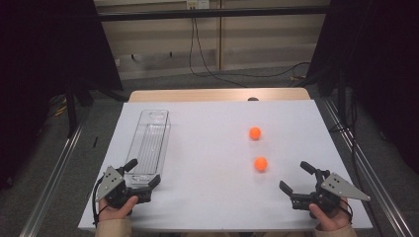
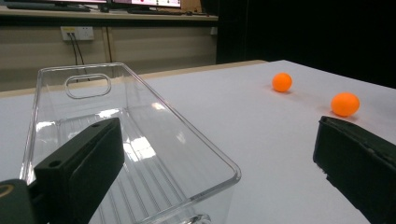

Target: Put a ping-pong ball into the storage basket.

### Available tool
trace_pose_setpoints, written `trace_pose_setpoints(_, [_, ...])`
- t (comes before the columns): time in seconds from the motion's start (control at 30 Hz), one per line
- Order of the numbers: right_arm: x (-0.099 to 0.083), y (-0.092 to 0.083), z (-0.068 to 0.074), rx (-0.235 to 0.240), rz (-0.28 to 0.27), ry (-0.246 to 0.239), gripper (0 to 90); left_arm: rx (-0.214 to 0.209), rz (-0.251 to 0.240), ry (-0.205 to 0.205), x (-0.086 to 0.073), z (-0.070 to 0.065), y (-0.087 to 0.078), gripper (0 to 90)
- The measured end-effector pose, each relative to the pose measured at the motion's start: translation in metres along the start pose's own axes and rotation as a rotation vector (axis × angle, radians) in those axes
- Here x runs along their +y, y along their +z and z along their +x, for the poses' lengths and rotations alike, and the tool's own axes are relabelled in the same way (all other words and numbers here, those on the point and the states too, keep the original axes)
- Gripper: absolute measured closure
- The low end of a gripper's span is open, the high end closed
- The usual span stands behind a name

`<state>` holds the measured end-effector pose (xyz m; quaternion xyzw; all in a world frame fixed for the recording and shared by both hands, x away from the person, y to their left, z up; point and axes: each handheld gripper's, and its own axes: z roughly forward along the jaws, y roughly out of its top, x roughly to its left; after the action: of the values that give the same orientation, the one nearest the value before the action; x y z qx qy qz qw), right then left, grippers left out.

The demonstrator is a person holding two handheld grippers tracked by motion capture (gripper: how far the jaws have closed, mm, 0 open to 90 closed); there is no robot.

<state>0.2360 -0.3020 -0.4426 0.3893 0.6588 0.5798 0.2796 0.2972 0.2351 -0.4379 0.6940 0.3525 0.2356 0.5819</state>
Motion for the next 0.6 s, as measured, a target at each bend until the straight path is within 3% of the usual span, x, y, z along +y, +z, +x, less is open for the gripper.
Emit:
trace_pose_setpoints(0.4, [0.0003, -0.0006, -0.0018, -0.012, 0.002, 0.0, 1.8, -0.017, 0.005, -0.02, -0.0002, -0.0036, 0.0039, 1.9])
trace_pose_setpoints(0.6, [0.0001, 0.0003, -0.0005, -0.005, 0.005, -0.008, 2.0, -0.034, 0.008, -0.01, 0.0017, -0.0071, 0.0067, 1.7])
